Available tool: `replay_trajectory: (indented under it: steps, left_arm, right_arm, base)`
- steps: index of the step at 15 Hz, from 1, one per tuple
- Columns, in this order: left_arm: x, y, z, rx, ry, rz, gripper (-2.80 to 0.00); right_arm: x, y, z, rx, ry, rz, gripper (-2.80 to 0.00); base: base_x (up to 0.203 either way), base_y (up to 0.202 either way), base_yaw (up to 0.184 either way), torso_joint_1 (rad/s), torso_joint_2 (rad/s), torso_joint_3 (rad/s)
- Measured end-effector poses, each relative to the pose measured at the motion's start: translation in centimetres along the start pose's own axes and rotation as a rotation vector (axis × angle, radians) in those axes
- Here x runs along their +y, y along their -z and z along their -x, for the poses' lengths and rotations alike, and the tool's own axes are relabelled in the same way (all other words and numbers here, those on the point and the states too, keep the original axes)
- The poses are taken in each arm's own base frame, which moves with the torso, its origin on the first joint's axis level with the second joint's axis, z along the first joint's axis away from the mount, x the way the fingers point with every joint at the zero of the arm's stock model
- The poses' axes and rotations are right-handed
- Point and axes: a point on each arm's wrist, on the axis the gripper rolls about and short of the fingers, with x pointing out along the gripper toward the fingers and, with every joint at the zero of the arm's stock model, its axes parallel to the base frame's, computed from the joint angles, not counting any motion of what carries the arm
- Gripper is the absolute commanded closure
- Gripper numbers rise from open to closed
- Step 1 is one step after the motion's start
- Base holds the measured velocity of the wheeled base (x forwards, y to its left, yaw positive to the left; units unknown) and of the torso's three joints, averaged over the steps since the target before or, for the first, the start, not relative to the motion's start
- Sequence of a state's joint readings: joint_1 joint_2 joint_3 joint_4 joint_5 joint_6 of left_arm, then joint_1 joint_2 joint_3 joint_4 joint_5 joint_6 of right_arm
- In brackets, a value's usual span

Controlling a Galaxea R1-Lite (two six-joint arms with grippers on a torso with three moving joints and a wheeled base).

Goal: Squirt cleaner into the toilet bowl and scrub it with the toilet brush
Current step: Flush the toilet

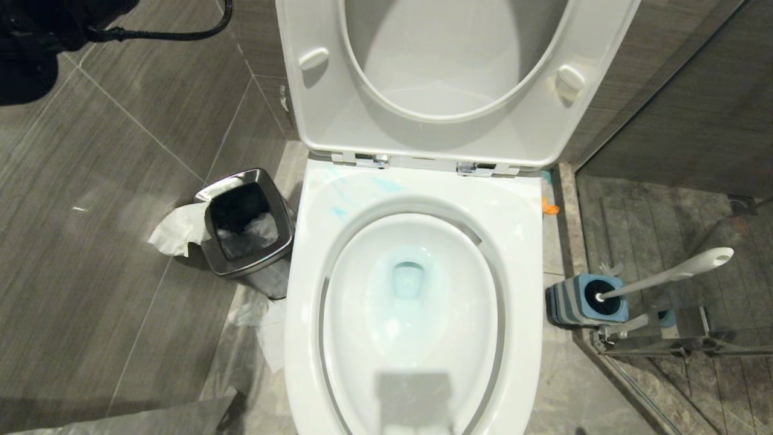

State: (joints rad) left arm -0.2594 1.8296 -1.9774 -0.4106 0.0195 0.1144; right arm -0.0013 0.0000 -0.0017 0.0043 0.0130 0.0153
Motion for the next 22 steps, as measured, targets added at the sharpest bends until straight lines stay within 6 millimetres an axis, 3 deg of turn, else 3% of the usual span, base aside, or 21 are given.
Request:
replay_trajectory:
  steps: [4, 11, 15, 22]
  left_arm:
    - [-0.4, -0.1, -0.1, -0.008, 0.006, -0.031, 0.00]
    - [-1.2, -3.5, 1.1, -0.154, 0.018, 0.002, 0.00]
    - [-2.1, -2.9, 0.8, -0.136, 0.050, 0.130, 0.00]
    - [-4.5, 0.4, -0.5, -0.069, 0.097, 0.179, 0.00]
  right_arm:
    - [0.0, 0.0, 0.0, 0.000, 0.000, 0.000, 0.00]
    - [0.0, 0.0, 0.0, 0.000, 0.000, 0.000, 0.00]
    - [0.0, 0.0, 0.0, 0.000, 0.000, 0.000, 0.00]
    - [0.0, 0.0, 0.0, 0.000, 0.000, 0.000, 0.00]
  base:
    - [0.000, 0.000, 0.000, 0.000, 0.00, 0.000]
    - [0.000, 0.000, 0.000, 0.000, 0.00, 0.000]
    - [0.000, 0.000, 0.000, 0.000, 0.00, 0.000]
    - [0.000, 0.000, 0.000, 0.000, 0.00, 0.000]
